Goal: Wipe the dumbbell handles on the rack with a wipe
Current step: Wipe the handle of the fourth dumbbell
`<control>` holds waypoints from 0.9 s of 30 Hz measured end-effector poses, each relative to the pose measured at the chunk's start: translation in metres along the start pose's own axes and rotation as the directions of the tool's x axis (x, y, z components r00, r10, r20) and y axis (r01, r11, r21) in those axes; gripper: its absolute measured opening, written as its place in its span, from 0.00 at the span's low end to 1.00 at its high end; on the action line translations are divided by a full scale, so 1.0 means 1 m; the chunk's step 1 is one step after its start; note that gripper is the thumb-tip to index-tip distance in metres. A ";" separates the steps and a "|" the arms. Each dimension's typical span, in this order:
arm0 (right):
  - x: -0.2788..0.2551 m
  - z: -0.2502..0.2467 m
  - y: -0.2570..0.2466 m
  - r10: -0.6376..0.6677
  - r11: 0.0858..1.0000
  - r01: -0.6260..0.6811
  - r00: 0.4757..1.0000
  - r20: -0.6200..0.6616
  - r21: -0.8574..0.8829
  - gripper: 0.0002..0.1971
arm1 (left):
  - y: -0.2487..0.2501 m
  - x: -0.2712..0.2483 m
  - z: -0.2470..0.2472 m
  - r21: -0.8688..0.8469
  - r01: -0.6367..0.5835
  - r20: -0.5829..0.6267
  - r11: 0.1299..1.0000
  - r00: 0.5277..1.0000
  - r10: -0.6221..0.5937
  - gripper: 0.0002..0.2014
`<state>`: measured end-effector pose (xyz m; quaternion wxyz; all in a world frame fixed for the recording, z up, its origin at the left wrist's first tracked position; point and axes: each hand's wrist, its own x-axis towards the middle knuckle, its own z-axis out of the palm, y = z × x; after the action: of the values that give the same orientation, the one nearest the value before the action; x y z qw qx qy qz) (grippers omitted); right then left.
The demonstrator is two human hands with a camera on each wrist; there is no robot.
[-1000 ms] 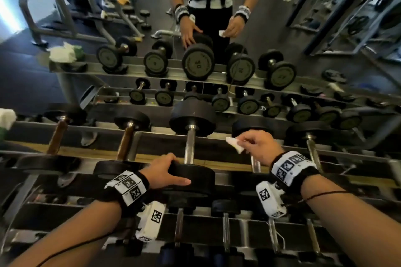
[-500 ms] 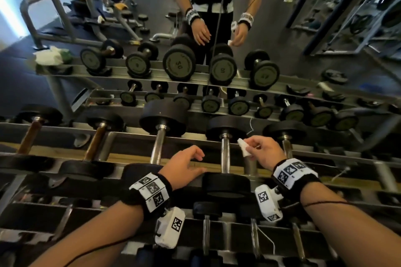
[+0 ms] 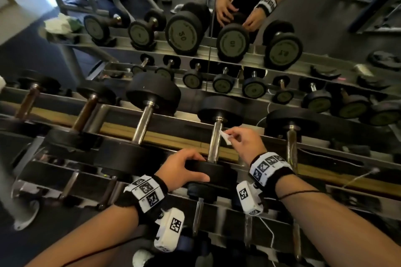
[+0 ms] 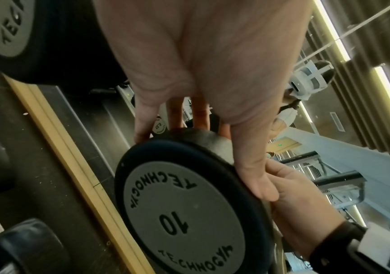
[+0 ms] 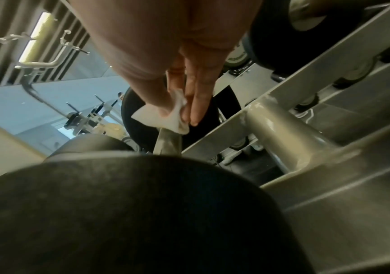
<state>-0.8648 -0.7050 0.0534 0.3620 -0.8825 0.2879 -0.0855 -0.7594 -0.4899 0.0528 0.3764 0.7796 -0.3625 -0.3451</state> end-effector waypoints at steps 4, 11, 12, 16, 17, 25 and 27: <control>0.020 0.006 -0.005 -0.145 0.987 0.140 0.987 -0.068 -0.075 0.10 | 0.004 -0.001 -0.001 -0.035 0.041 0.012 0.999 0.999 -0.040 0.19; 0.037 -0.004 -0.022 -0.300 0.921 0.305 0.952 0.056 -0.244 0.11 | 0.000 0.007 -0.007 -0.105 0.097 0.092 0.990 0.992 -0.088 0.19; 0.040 -0.006 -0.023 -0.276 0.921 0.286 0.958 0.077 -0.265 0.11 | 0.000 0.008 -0.008 -0.102 0.102 0.095 0.990 0.991 -0.092 0.19; 0.045 -0.014 -0.033 -0.232 0.868 0.309 0.945 0.232 -0.389 0.14 | -0.002 0.008 -0.009 -0.097 0.096 0.105 0.991 0.991 -0.086 0.18; 0.046 -0.014 -0.036 -0.239 0.828 0.346 0.930 0.279 -0.442 0.14 | -0.002 0.008 -0.009 -0.099 0.095 0.108 0.991 0.991 -0.084 0.18; 0.045 -0.008 -0.038 -0.245 0.617 0.508 0.850 0.467 -0.601 0.14 | 0.002 0.006 -0.010 -0.101 0.095 0.125 0.990 0.989 -0.082 0.17; 0.046 -0.011 -0.038 -0.214 0.649 0.484 0.857 0.470 -0.587 0.17 | 0.003 0.005 -0.011 -0.103 0.093 0.129 0.990 0.989 -0.079 0.17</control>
<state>-0.8143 -0.7155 0.0845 0.0313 -0.9910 0.0487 0.1206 -0.7489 -0.4919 0.0587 0.3797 0.7499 -0.3320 -0.4281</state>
